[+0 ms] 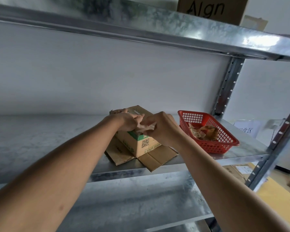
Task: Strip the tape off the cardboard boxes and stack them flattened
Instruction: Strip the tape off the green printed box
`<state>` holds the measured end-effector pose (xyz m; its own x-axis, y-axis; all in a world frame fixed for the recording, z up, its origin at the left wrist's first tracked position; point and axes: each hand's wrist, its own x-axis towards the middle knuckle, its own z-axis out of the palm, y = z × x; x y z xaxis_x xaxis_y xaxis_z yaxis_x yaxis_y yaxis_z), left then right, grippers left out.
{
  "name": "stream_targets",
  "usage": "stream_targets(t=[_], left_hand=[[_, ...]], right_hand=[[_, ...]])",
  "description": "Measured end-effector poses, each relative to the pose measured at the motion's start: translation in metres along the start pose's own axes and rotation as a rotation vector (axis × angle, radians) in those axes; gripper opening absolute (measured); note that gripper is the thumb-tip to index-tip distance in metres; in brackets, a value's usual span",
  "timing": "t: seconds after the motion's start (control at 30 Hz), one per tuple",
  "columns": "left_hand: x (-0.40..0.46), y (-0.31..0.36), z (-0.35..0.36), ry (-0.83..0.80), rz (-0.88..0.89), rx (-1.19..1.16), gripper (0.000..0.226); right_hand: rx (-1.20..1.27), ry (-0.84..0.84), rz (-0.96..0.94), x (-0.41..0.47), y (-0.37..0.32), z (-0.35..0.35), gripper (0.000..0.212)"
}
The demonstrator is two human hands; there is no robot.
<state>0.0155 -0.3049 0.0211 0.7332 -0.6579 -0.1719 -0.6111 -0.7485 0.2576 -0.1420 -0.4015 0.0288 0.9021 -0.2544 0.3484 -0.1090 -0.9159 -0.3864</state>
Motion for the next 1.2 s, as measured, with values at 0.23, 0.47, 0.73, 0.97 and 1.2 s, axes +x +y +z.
stream_targets(t=[0.23, 0.47, 0.73, 0.97, 1.2], left_hand=[[-0.012, -0.003, -0.001, 0.210, -0.177, 0.109, 0.060], [0.001, -0.012, 0.007, 0.263, -0.133, 0.072, 0.056], [0.017, -0.025, 0.014, 0.280, -0.098, 0.039, 0.054], [0.023, -0.025, 0.019, 0.262, -0.127, -0.016, 0.052], [0.028, -0.026, 0.022, 0.289, -0.141, 0.020, 0.052]], right_hand=[[0.046, 0.020, 0.006, 0.005, -0.005, -0.003, 0.026], [0.542, 0.097, 0.050, -0.001, 0.004, 0.000, 0.024], [1.004, 0.116, 0.038, -0.005, 0.031, -0.010, 0.016], [0.724, 0.238, 0.123, 0.024, 0.026, 0.008, 0.011], [0.095, 0.086, 0.019, 0.051, 0.030, 0.021, 0.011]])
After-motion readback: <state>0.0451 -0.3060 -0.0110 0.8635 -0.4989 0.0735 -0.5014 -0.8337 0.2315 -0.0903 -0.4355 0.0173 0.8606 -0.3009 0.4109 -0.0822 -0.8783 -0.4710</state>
